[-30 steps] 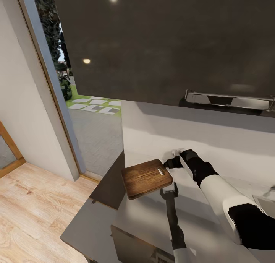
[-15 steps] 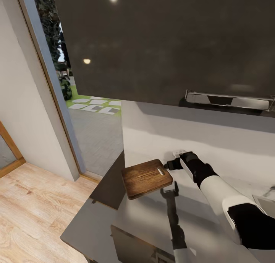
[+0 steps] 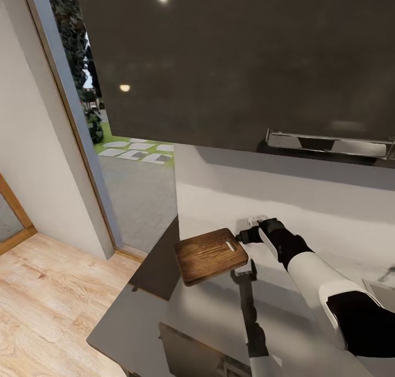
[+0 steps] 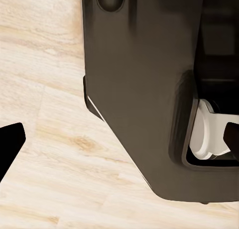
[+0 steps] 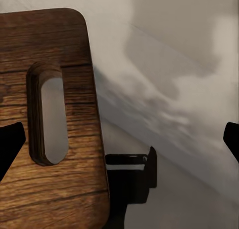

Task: In the kitchen, take the Vidalia onion out of the sink, dice it on the chopping board with the paring knife, put the diced onion into the bowl on the countertop, then place both the paring knife and the chopping board into the sink.

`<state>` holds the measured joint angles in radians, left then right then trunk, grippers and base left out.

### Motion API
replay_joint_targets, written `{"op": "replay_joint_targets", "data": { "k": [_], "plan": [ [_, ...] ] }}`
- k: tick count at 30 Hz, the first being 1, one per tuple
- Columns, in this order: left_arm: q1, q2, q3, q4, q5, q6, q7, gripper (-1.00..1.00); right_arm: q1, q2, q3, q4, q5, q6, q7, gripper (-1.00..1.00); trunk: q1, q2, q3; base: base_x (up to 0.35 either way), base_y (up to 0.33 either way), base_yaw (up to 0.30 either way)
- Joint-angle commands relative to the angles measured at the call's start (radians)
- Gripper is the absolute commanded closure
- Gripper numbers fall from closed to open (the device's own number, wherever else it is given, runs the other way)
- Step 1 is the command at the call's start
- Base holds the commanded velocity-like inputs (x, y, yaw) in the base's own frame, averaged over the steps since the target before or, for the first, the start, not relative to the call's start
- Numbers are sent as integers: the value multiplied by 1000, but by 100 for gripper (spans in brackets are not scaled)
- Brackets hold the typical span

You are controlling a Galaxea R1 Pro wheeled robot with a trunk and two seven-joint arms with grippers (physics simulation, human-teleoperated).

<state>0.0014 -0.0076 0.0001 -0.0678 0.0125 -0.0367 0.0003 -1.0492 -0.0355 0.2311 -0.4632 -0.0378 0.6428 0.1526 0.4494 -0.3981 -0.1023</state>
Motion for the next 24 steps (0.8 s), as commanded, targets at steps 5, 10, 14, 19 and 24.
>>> {"op": "replay_joint_targets", "data": {
  "k": [5, 10, 14, 19, 24],
  "plan": [
    [0, 0, -1, -1, 1, -2, 0, -100, -1, -1, 7, -2, -4, -1, 1, -100, 1, -2, -2, 0, 0, 0],
    [0, 0, -1, -1, 1, -2, 0, -100, -1, -1, 7, -2, -4, -45, 1, -100, 1, -2, -7, 0, 0, 0],
    [0, 0, -1, -1, 1, -2, 0, -100, -1, -1, 7, -2, -4, -74, 1, -100, 1, -2, -13, 0, 0, 0],
    [0, 0, -1, -1, 1, -2, 0, -100, -1, -1, 7, -2, -4, -89, 1, -100, 1, -2, -21, 0, 0, 0],
    [0, 0, -2, -1, 1, -2, 0, -100, -1, -1, 7, -2, -4, -90, 1, -100, 1, -2, -29, 0, 0, 0]
  ]
}}
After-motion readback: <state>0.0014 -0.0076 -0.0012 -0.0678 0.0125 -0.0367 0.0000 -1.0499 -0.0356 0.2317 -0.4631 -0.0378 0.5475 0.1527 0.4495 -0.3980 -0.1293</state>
